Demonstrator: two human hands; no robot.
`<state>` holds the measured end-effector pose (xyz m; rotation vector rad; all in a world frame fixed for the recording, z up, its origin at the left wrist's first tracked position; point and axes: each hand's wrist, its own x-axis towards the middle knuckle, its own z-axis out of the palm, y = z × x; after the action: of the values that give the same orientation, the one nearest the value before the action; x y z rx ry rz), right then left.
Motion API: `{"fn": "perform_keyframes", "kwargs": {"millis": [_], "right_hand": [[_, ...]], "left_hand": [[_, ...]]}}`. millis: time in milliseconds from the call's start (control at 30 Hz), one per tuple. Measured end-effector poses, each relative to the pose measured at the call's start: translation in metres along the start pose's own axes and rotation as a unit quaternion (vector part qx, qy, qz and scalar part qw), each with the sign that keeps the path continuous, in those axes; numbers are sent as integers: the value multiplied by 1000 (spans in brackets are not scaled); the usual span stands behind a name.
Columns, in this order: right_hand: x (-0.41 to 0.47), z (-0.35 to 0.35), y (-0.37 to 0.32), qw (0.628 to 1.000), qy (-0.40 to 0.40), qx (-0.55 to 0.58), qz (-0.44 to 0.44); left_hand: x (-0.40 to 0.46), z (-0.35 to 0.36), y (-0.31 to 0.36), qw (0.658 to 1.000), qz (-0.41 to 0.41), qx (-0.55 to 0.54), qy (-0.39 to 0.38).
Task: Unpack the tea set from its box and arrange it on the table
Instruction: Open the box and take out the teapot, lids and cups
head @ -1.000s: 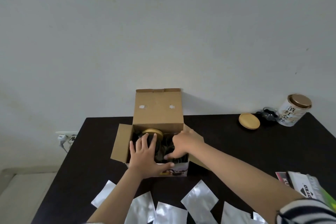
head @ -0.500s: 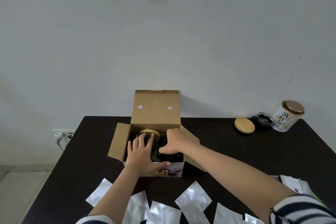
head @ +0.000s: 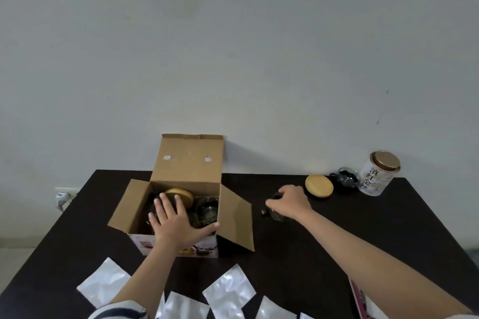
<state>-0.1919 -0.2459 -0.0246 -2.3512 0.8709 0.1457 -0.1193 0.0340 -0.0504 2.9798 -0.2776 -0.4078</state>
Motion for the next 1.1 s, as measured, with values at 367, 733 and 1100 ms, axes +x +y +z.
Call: {"fn": "perform_keyframes", "kwargs": {"millis": [367,733,1100], "right_hand": [[49,-60,181,985,75,-72,138],[112,-83,221,985,99,15,140],[149,-76,213,982,133,18,132]], "left_hand": [[0,6,2,999,-27,21,16],[4,11,1,998,-39,15,53],[5,12,0,997,-38,13,61]]}}
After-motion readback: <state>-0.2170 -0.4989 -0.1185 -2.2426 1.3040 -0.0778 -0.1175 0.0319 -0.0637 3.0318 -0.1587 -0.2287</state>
